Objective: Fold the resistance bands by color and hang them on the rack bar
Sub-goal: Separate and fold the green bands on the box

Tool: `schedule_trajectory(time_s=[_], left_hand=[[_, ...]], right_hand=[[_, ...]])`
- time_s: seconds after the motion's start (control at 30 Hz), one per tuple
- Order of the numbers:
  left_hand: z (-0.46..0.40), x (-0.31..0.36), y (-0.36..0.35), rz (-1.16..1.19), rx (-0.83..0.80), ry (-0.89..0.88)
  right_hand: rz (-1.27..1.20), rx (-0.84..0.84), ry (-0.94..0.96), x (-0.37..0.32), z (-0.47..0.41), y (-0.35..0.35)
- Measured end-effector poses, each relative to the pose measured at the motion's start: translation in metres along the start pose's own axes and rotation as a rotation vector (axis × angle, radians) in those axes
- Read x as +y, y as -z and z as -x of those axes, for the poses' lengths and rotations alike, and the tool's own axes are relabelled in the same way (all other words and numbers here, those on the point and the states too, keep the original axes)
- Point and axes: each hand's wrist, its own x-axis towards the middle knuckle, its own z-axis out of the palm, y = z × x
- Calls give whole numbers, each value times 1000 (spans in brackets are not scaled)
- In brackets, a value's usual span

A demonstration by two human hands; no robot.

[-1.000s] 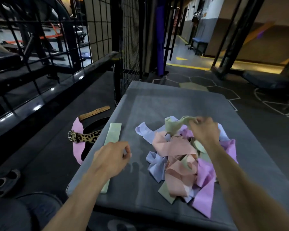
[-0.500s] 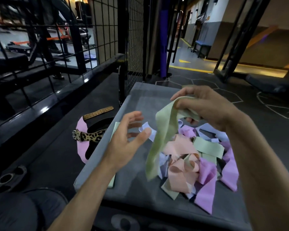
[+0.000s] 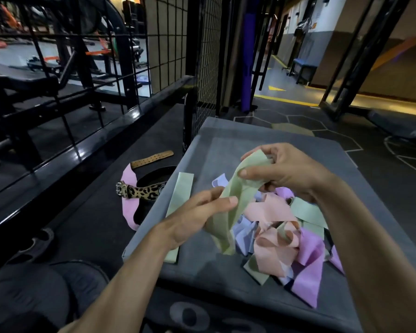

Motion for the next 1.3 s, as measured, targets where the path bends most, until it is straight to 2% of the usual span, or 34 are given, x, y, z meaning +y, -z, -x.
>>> schedule_trajectory(time_s=[0.1,0.2,0.27,0.33,0.5,0.6,0.73,0.83,0.93,1.03,1.13,1.2,1.3], left_hand=[[-6,-5,3,24,93,87],[-10,-13,9,140,61,150],[-12,-15,10,154,96,133],[-13,-15,11,114,133,75],[-8,-11,4,-36,72,12],[-10,-16,5,-133,40,-23],[-10,-26,9,-228,-49,17],[-11,-35,14,-353,-182,117],[-15,-45,24,-529,-196,244],[-16,-50,38,-439,0,314],[-17,-43,49,-326,433,173],[-16,-37,57,-322,687,52],[-8,-26,61,-387,848,-131]], right_hand=[[-39,34,12,5,-2,3],[-75,50,28,11,-4,6],[-81,60,37,14,-6,7],[-109,50,51,15,-7,7],[-250,-70,41,13,-2,5],[-324,-48,57,11,-3,-1],[-381,103,117,11,-7,-5],[-507,275,146,12,-10,-3],[-573,468,132,17,-13,3],[-507,641,76,32,-16,10],[-360,671,-16,46,-15,19],[-281,588,-89,53,-11,21],[-24,357,-200,67,-5,17]])
